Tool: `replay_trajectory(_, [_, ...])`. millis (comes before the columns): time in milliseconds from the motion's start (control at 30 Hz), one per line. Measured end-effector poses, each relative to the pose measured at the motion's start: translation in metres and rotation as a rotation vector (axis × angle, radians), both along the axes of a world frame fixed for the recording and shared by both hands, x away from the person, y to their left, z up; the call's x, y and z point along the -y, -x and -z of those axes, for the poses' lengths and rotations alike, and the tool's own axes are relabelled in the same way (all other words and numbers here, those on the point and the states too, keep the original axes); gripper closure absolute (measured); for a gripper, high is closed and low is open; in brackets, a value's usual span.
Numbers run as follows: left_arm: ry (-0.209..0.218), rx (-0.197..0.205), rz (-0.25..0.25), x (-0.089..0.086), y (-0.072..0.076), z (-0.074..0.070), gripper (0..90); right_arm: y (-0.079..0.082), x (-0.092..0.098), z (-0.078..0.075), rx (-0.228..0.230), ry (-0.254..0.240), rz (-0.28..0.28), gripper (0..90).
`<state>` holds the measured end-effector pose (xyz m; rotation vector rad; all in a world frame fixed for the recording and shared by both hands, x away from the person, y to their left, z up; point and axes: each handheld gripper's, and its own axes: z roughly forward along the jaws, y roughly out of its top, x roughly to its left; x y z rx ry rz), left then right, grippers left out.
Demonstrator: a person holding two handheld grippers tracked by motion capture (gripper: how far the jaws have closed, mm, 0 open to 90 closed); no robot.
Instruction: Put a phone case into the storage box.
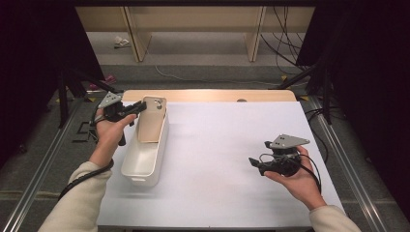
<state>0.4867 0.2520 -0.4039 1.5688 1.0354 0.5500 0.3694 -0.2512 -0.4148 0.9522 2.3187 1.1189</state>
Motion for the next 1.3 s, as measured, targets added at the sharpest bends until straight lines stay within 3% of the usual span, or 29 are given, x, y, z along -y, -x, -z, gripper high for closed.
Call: replay_trajectory(1300, [-0.032, -0.046, -0.026, -0.002, -0.011, 0.010, 80.7, 0.000, 0.000, 0.000, 0.000, -0.001, -0.002, 18.5])
